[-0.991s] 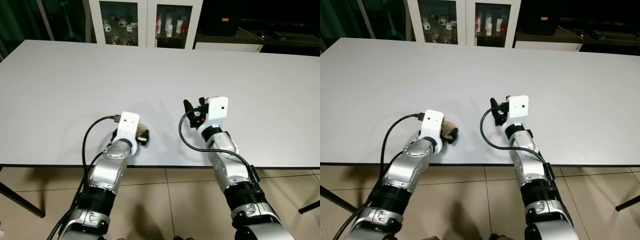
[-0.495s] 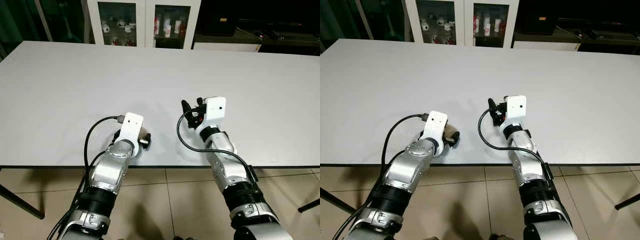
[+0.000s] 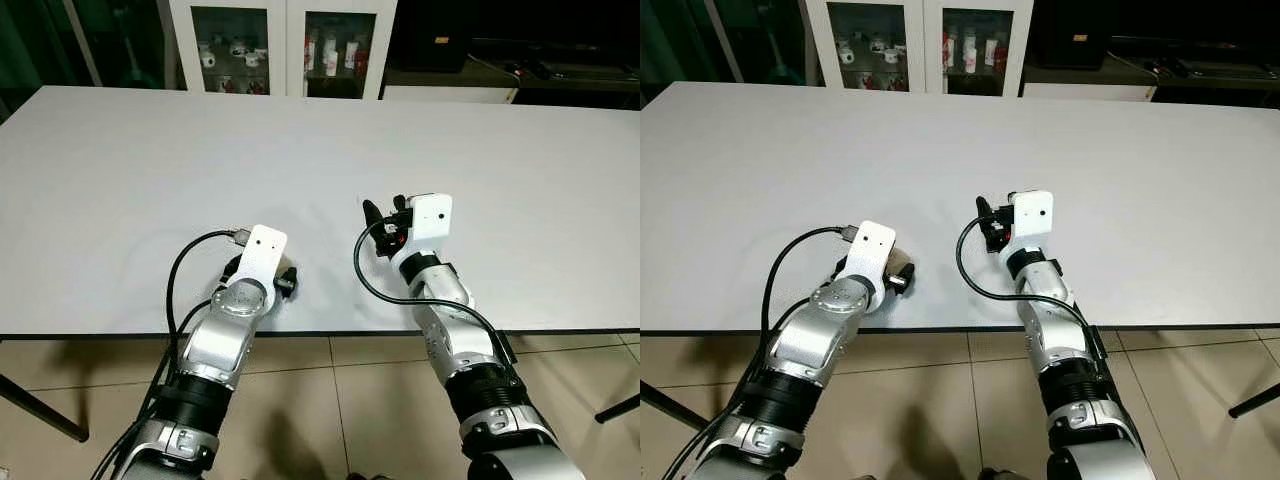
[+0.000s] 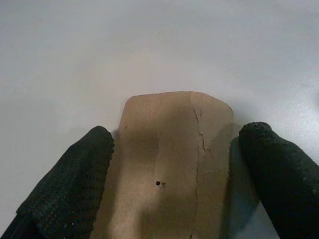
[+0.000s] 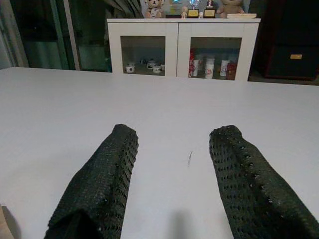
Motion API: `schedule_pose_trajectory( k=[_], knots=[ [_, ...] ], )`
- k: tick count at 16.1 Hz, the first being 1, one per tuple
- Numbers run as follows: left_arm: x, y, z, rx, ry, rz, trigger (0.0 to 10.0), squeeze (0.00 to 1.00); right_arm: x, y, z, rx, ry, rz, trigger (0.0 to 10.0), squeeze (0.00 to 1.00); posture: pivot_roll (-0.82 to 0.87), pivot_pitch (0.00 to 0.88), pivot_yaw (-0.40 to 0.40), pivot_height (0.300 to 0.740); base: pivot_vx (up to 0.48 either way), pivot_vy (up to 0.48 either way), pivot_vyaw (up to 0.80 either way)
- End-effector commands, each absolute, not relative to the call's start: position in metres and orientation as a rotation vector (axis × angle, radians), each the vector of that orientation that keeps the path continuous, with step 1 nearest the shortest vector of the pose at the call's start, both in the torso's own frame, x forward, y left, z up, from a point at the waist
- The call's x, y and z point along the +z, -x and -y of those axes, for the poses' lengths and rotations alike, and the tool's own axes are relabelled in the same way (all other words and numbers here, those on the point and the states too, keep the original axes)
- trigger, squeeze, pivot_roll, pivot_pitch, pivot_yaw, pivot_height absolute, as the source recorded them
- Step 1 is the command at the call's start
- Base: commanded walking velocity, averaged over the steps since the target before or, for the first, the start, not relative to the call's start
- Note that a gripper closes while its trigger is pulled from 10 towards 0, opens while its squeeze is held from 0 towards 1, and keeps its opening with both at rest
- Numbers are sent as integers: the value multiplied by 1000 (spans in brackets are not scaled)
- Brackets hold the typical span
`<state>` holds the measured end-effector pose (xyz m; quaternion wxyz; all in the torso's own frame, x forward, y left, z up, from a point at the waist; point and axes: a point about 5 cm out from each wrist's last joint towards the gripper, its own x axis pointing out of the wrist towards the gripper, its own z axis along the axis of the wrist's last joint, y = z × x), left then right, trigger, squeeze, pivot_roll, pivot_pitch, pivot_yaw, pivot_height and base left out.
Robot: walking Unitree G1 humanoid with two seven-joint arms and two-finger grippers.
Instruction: Picking trash to rubbish bin
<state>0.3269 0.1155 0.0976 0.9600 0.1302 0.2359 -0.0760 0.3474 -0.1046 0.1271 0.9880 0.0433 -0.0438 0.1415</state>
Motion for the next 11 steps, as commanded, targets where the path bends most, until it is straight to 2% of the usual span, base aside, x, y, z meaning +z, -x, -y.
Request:
schedule_pose_trajectory(
  k=[1, 7, 11],
  knots=[
    [78, -318, -123, -115, -229, -583, 10000, 0, 127, -347, 107, 287, -86, 81, 10000, 0, 9, 0, -40, 740, 0, 0, 0],
    [72, -317, -141, 5, -174, -605, 10000, 0, 126, -346, 107, 303, -82, 74, 10000, 0, 12, 0, -52, 740, 0, 0, 0],
    [69, -315, -146, 26, -196, -619, 10000, 0, 126, -345, 104, 318, -84, 72, 10000, 0, 18, 0, -53, 740, 0, 0, 0]
  ],
)
